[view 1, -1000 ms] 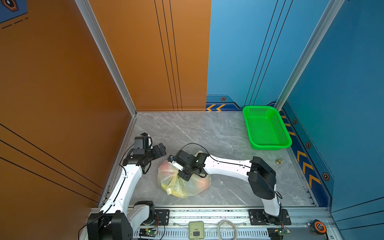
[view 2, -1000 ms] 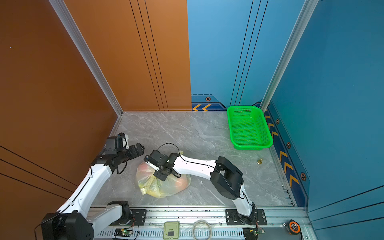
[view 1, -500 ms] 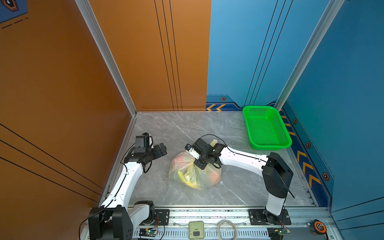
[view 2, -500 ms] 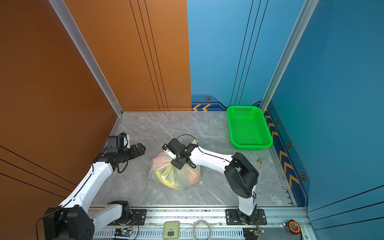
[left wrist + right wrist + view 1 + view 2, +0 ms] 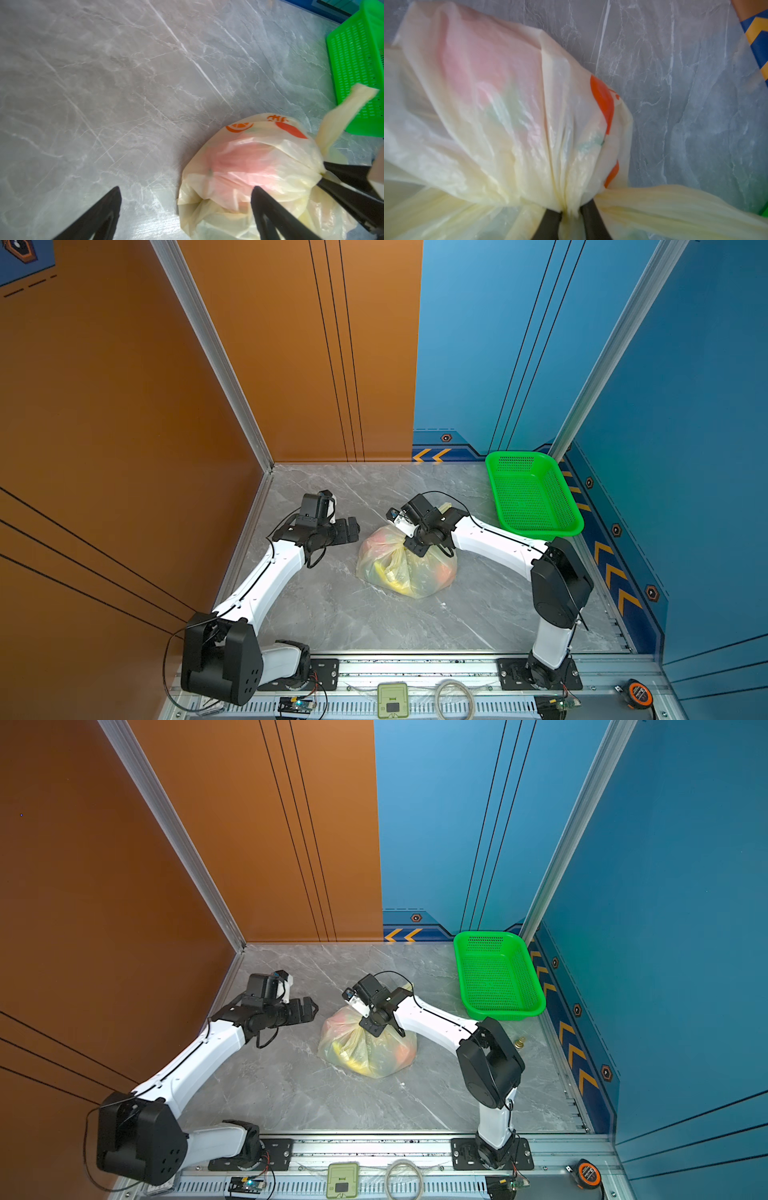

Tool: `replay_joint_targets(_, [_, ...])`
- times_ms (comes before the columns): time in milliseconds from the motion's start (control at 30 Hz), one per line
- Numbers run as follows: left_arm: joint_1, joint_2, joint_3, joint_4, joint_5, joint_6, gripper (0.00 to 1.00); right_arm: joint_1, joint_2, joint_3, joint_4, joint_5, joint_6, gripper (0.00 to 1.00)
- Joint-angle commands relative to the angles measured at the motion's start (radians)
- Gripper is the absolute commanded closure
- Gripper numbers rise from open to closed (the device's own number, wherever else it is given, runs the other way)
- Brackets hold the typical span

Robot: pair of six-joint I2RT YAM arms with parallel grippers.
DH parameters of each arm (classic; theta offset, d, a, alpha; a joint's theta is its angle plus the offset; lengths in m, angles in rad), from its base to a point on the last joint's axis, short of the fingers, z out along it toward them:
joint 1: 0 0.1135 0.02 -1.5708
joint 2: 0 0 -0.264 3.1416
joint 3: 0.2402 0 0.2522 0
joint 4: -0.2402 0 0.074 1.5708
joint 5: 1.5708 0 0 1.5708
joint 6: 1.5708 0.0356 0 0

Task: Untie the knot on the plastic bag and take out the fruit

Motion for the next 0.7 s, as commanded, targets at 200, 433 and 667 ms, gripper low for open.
replay_joint_targets(200, [-0.219,0.127,0.226,-0.151,0.021,0.202,0.03,-0.056,-0.22,-0.06,-0.108,-0.153,0.151,0.31])
replay_joint_targets(433, [-0.315,0.185,0.29,-0.231,0.031,0.332,0.1,-0.153,-0.392,-0.178,-0.107,-0.206,0.26,0.18])
replay_joint_targets(667, [-0.386,0.278,0.332,-0.238,-0.099,0.453,0.24,-0.189,-0.452,-0.265,-0.062,-0.232,0.313,0.15])
